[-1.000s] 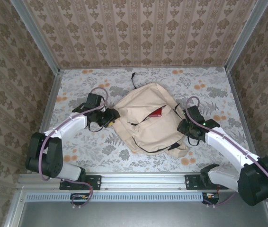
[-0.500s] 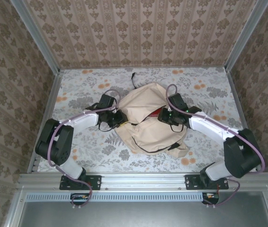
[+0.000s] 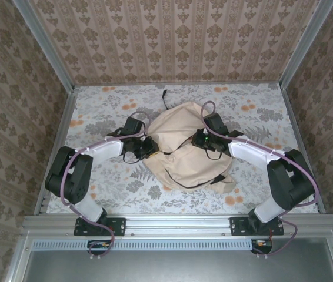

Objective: Pack the student bag

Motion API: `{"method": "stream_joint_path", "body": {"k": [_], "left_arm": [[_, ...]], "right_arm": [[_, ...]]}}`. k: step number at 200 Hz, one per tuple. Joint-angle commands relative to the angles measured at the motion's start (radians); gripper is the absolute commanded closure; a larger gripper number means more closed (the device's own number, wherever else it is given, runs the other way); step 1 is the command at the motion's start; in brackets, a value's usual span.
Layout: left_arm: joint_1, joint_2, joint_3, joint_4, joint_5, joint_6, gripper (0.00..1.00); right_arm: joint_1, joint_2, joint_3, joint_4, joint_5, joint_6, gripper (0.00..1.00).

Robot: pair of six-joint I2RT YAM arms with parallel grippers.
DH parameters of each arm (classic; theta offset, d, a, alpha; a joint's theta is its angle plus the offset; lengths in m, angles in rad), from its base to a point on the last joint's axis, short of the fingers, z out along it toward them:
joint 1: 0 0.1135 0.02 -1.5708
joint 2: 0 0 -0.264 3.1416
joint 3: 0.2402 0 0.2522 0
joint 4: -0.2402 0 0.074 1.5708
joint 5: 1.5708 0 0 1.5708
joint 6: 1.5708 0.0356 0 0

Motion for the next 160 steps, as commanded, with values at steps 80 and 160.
{"method": "stream_joint_path", "body": {"k": [80,160], "left_arm": [[-0.008,0.000,0.015,0.002,0.017,0.000,0.85],[0.083,-0.139,-0.014,-0.086,-0.027,0.025,0.69]], "right_arm": [[-0.022,0.029,-0.020,0.190,-0.111,0.039,0.89],[0.054,-0.156,0.091,-0.330,0.113,-0.235,0.56]]}}
